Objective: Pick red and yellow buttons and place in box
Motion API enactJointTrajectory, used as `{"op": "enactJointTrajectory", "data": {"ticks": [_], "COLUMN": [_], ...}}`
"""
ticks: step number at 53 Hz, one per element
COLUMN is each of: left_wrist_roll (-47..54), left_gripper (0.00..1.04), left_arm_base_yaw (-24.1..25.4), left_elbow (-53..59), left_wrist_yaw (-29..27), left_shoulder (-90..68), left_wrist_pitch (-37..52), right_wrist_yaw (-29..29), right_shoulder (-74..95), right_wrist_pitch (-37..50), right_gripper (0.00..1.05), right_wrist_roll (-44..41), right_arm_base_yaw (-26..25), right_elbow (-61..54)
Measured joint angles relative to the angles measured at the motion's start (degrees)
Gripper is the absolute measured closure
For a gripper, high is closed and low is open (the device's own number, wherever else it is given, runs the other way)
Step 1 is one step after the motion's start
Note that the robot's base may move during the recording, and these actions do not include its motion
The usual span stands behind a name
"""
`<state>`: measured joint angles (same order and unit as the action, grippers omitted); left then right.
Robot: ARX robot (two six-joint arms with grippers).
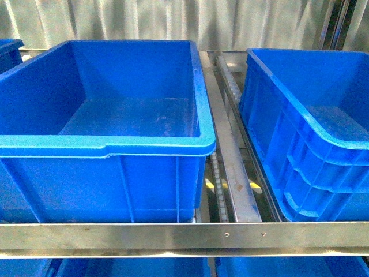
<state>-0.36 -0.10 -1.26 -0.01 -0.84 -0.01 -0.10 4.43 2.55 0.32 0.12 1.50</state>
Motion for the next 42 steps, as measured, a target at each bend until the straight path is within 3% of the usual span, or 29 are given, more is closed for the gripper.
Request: {"op": "enactJointTrajectory", "data": {"ticks": [21,35,42], "left_wrist_roll": [-0.02,-0.02,-0.02], "left_gripper": [0.08,0.08,0.08], "left_arm_base_yaw": [0.0,0.0,0.0], "left_elbow": [0.0,0.0,0.0], "left_wrist_yaw": [0.0,0.0,0.0], "left_shoulder": [0.0,0.0,0.0], "left_wrist_pitch": [0.0,0.0,0.0], "right_wrist_yaw": [0.22,0.22,0.22], "right_shoulder": [-4.2,-4.2,-4.2], "right_wrist_pitch": [-2.47,-2.47,-2.47], "right_gripper": [1.01,0.4,0.16], "right_wrist_roll": [0.0,-0.09,-0.09], "right_arm_base_yaw": [0.0,0.0,0.0], "right_elbow": [0.0,0.0,0.0]}}
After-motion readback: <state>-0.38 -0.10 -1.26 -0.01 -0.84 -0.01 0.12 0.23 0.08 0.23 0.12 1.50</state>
